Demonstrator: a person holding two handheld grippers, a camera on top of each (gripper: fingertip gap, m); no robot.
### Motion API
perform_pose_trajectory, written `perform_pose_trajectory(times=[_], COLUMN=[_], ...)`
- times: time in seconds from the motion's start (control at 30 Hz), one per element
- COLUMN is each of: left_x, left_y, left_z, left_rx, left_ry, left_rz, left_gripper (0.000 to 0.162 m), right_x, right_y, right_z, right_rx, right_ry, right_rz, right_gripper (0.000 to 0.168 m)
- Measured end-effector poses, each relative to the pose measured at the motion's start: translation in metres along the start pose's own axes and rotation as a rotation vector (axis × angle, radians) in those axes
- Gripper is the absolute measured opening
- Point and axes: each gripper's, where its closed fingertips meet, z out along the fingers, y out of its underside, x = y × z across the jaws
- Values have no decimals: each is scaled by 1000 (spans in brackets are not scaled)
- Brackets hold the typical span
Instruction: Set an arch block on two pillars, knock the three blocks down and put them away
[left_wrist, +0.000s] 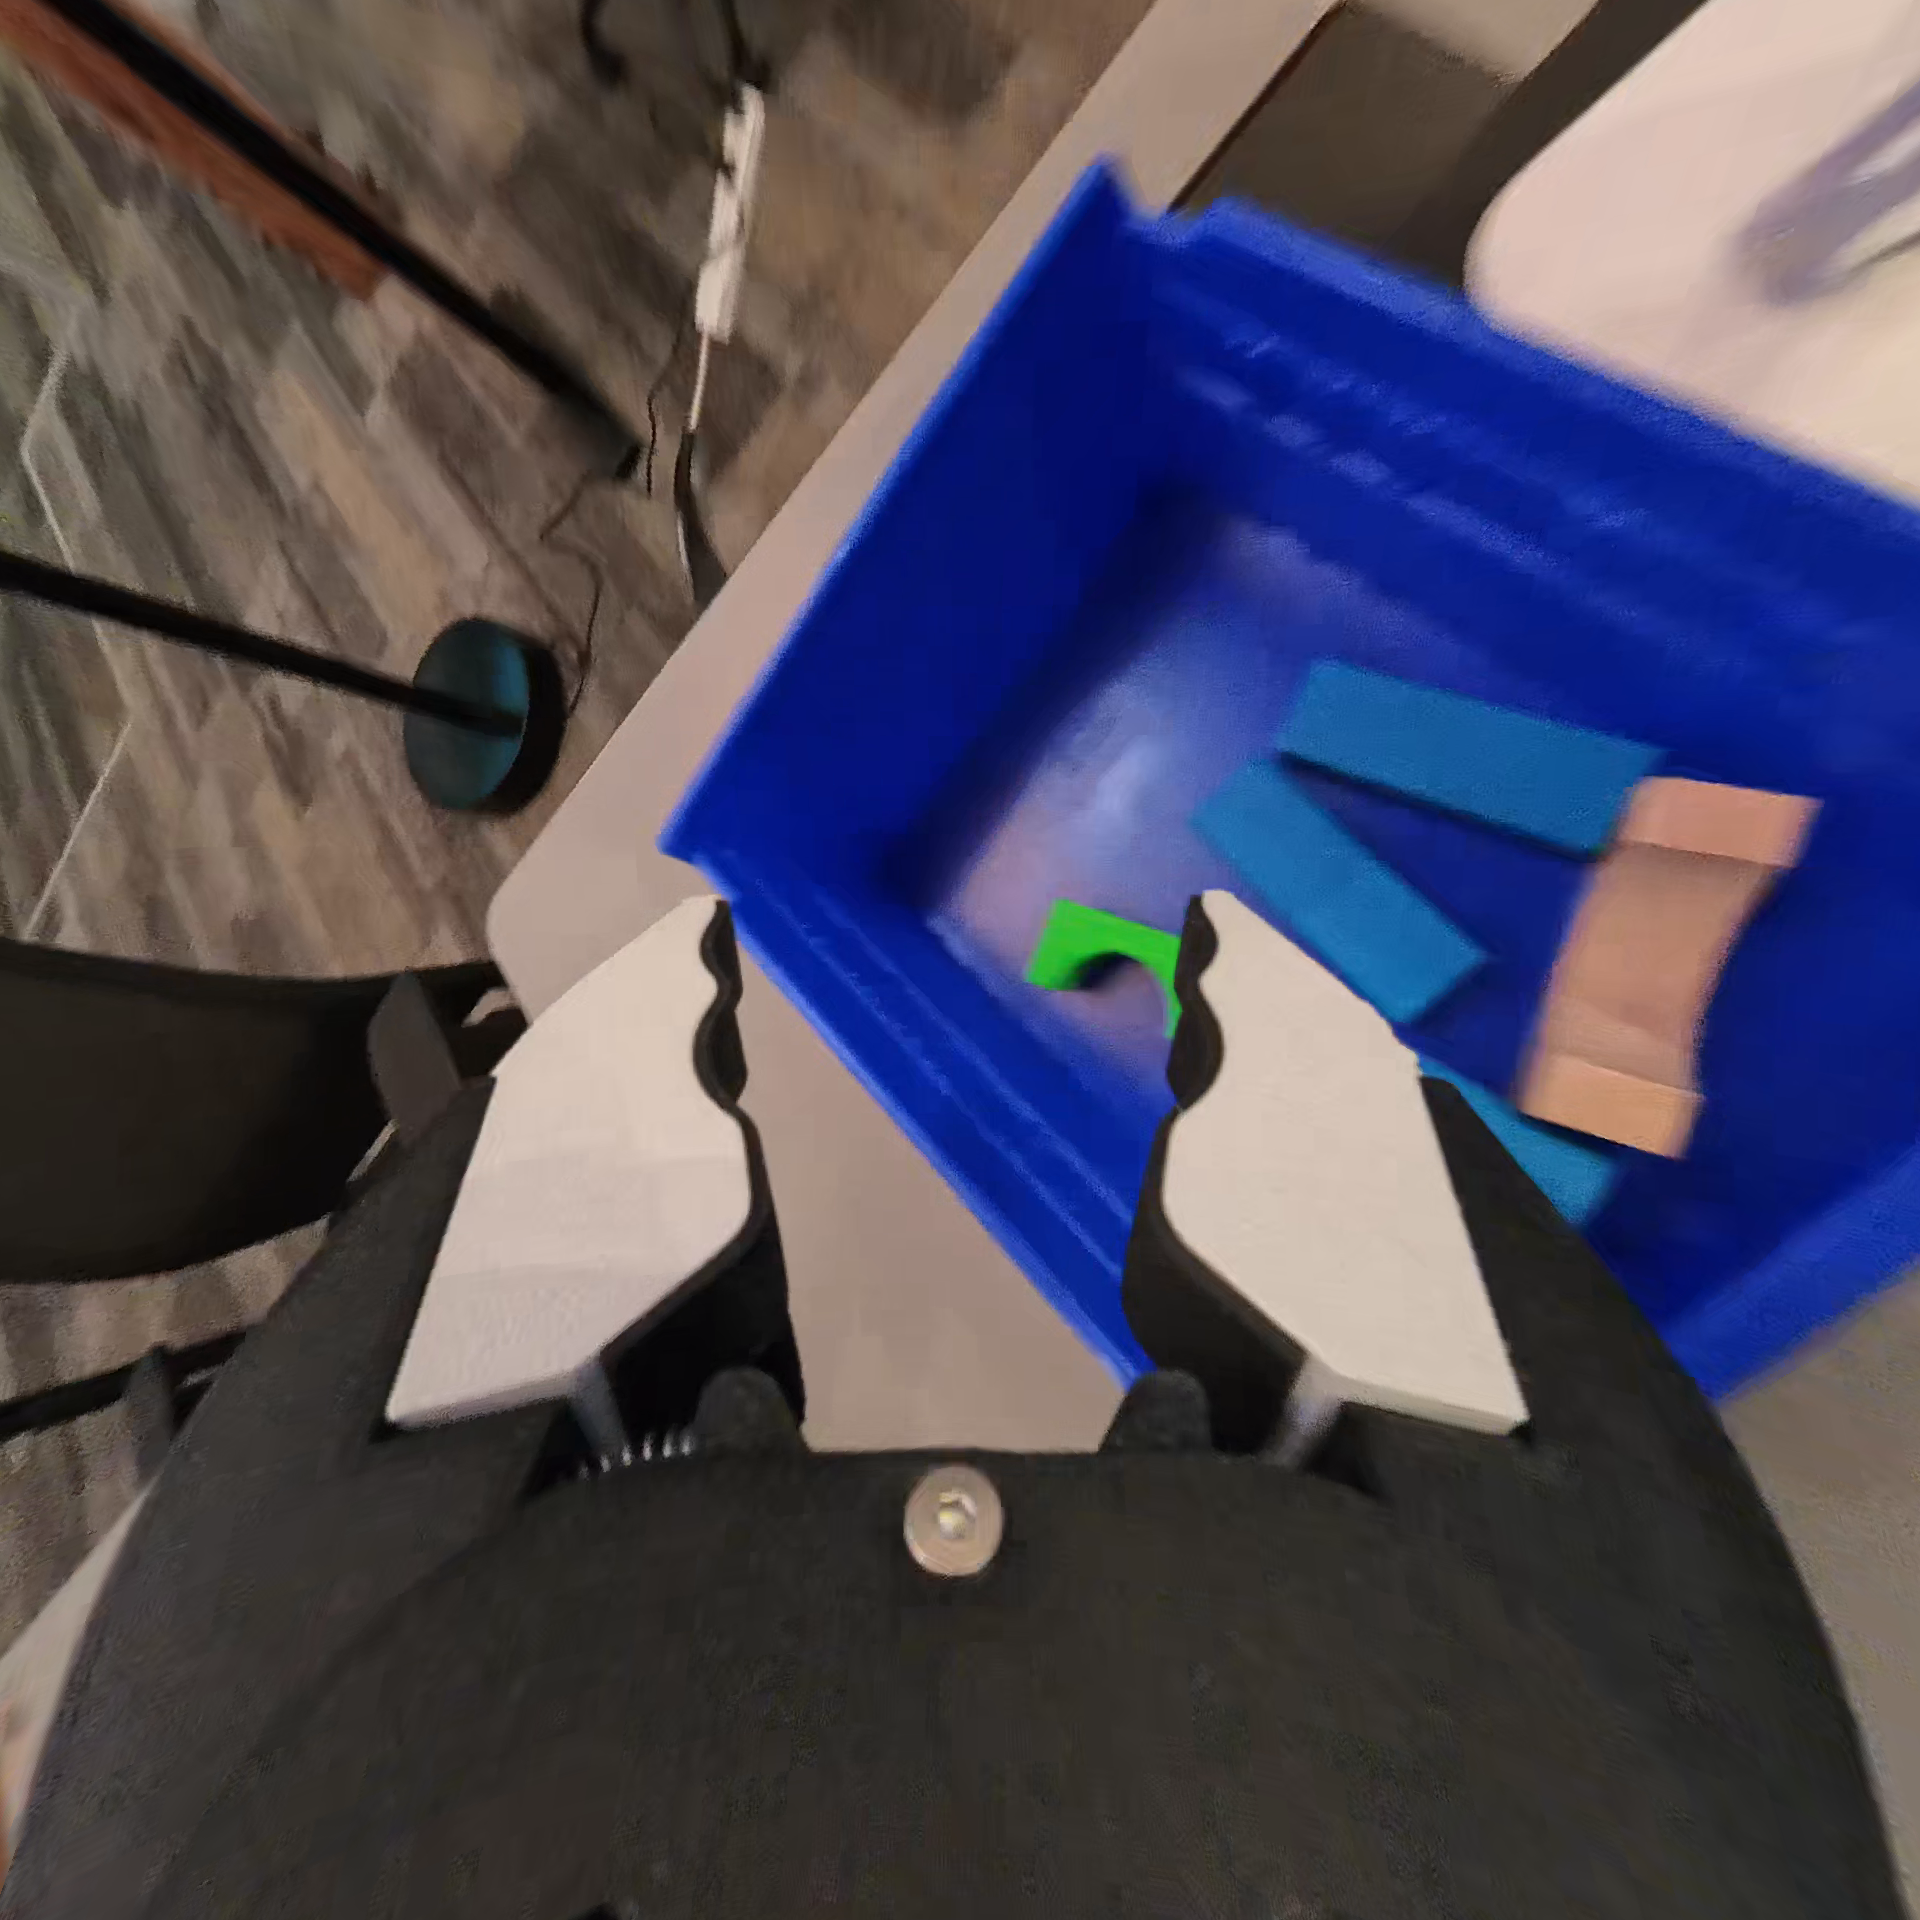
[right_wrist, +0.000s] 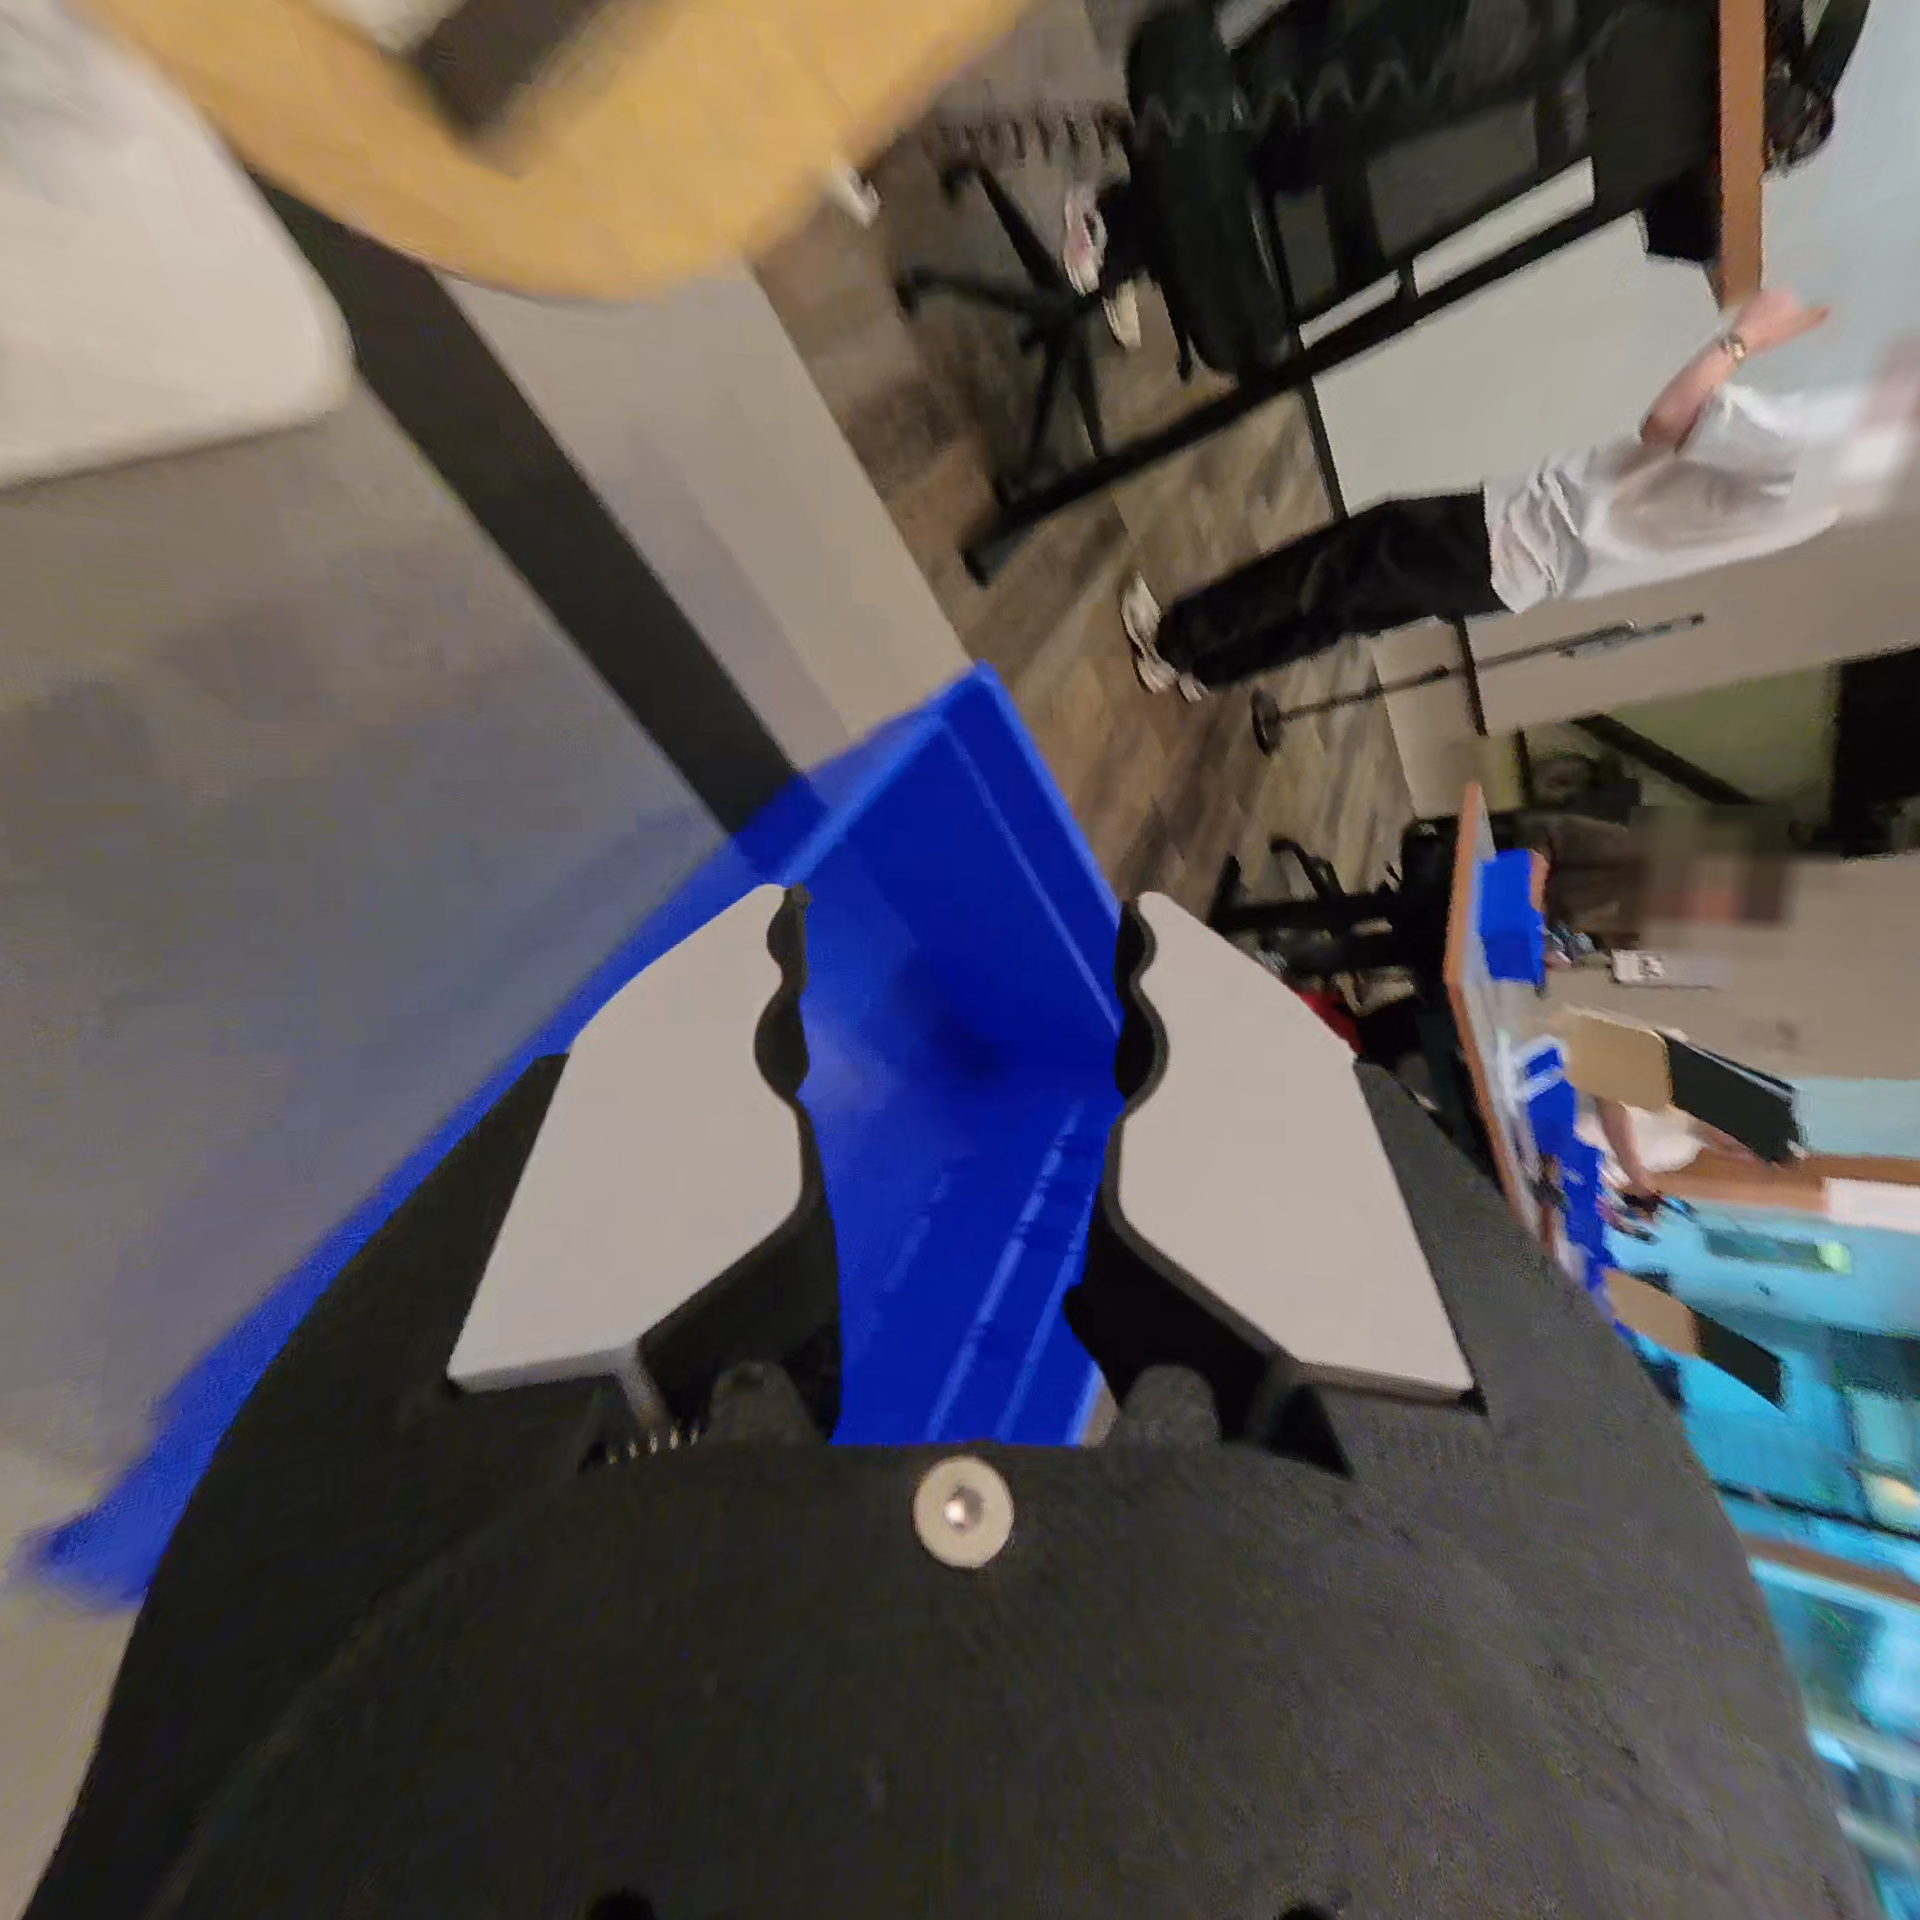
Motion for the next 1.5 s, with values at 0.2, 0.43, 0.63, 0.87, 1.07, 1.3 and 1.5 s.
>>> perform_pose_trajectory(times=[0.2, 0.43, 0.63, 0.87, 1.07, 1.3, 1.5], left_x=[136, 298, 370, 384, 379, 382, 384], left_y=[-13, -57, -62, -54, -52, -51, -49], left_z=[-63, -54, -13, 11, 11, 13, 14], left_rx=[262, 464, 377, 269, 271, 261, 253], left_ry=[141, 412, 481, 462, 440, 420, 406], left_rz=[-16, -45, -51, -24, -19, 20, 50], left_gripper=[72, 70, 82, 89, 90, 90, 90], right_x=[-131, -249, -272, -286, -291, -291, -292], right_y=[-38, -69, -60, -57, -56, -57, -57], right_z=[-69, -87, -71, -70, -69, -70, -71], right_rx=[219, 380, 369, 336, 326, 339, 342], right_ry=[-283, -723, -763, -684, -665, -659, -662], right_rz=[98, 391, 399, 232, 179, 162, 157], right_gripper=[63, 65, 69, 74, 75, 73, 72])
